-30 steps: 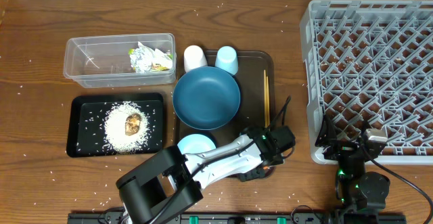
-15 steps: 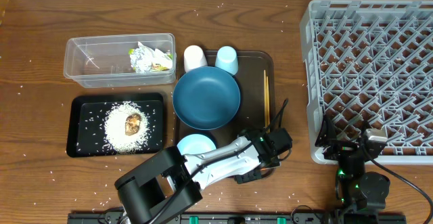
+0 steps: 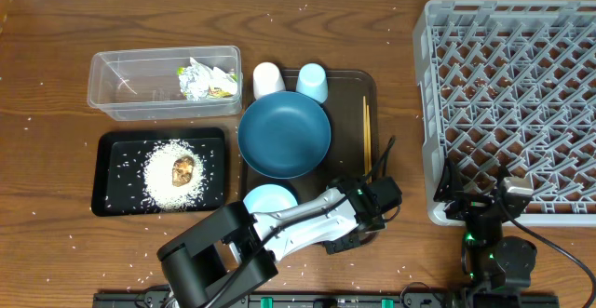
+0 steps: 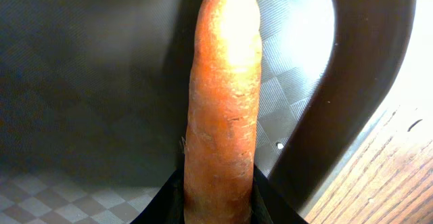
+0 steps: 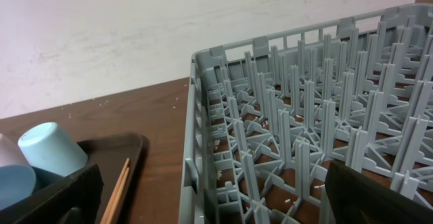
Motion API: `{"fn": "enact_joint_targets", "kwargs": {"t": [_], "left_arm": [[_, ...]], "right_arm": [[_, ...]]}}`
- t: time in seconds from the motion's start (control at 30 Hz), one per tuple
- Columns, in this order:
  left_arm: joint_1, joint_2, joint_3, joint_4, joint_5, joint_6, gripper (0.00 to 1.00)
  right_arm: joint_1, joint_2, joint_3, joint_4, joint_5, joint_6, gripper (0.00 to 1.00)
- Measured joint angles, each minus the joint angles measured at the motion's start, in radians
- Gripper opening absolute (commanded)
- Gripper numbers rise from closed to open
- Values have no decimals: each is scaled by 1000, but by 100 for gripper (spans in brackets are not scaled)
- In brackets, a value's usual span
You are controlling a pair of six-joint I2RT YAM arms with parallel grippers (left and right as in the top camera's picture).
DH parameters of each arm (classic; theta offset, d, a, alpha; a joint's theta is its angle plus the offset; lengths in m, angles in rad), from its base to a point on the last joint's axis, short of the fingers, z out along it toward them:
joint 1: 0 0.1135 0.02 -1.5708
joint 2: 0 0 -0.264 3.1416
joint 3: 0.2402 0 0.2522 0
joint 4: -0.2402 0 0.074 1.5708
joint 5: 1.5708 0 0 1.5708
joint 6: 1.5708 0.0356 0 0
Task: Sort waste into correct bins and load items into the dishwasher rack
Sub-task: 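Lower the left gripper onto the orange carrot and grasp it, then carry the carrot left onto the black rice tray and release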
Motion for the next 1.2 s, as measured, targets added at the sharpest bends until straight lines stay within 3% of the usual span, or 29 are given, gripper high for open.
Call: {"fn": "enact_joint_targets", "kwargs": {"t": [0.23,0.4,0.53,0.63,0.83,1.0,1.2], "left_arm": [[3,-27,0,0,-10,-66,6],[45,-168,0,13,-10,-150,7],[154,-308,0,17,-10,-221,6],[290,-416,0,19,-11,-288,6],[694,-608,0,16,-17,-455,7],[1032,-644,-1,-31,33,-618,7],[1265,-605,-50,-42,96,-800,7]], "right_arm": [[0,0,0,0,0,0,99],[0,0,0,0,0,0,99],[0,0,0,0,0,0,99],[0,0,0,0,0,0,99],[0,0,0,0,0,0,99],[0,0,0,0,0,0,99],[0,0,0,0,0,0,99]]}}
